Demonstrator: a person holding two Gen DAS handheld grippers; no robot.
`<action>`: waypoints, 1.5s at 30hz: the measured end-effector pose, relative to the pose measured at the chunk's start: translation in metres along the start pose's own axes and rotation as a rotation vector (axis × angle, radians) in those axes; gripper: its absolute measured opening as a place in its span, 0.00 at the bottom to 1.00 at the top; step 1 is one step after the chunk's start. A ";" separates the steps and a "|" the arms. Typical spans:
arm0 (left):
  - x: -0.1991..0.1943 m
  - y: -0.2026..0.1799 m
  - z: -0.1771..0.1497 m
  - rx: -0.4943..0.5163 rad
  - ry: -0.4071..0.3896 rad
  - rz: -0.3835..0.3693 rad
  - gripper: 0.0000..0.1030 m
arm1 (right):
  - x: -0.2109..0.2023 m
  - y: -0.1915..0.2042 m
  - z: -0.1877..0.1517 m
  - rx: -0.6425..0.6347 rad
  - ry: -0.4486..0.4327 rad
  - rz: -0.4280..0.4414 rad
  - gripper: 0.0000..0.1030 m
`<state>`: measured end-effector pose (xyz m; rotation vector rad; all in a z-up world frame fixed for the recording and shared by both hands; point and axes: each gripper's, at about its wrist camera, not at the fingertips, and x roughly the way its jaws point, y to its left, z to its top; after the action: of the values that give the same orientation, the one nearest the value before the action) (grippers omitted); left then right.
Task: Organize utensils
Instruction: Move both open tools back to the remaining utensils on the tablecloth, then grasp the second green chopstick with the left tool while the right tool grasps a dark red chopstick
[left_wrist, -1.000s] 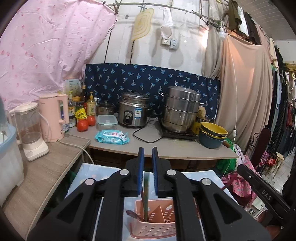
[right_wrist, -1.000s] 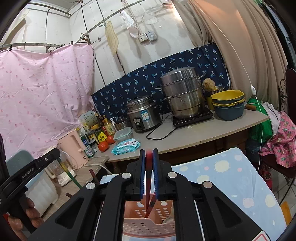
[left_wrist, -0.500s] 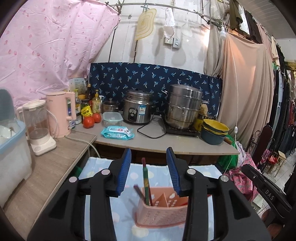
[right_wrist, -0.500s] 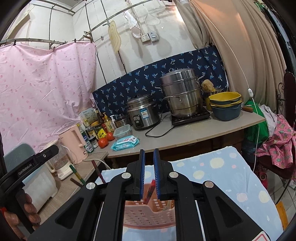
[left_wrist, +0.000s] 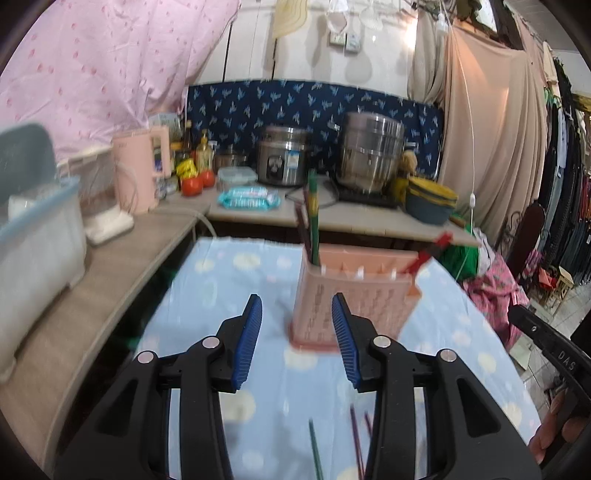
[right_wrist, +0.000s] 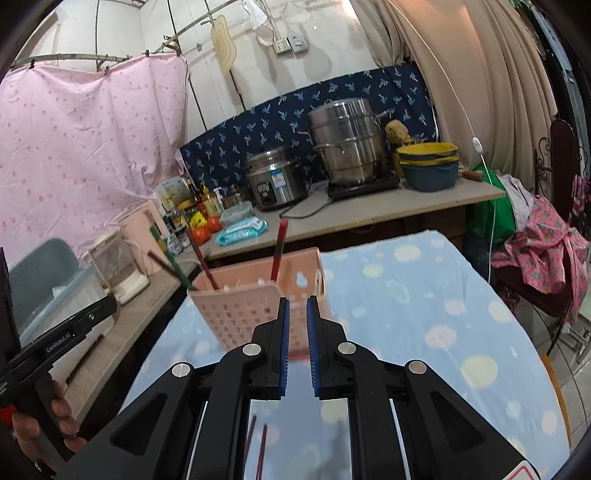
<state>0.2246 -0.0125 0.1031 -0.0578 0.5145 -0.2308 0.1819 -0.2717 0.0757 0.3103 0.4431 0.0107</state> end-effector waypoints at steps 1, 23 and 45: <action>-0.002 0.002 -0.009 -0.007 0.018 -0.002 0.37 | -0.004 -0.001 -0.008 -0.002 0.012 -0.004 0.10; -0.043 -0.001 -0.158 -0.031 0.286 -0.013 0.36 | -0.061 0.016 -0.183 -0.035 0.360 0.008 0.11; -0.063 -0.017 -0.214 -0.009 0.384 -0.053 0.53 | -0.060 0.049 -0.223 -0.077 0.453 0.075 0.12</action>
<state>0.0624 -0.0140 -0.0506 -0.0361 0.8973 -0.2932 0.0363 -0.1640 -0.0758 0.2478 0.8777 0.1735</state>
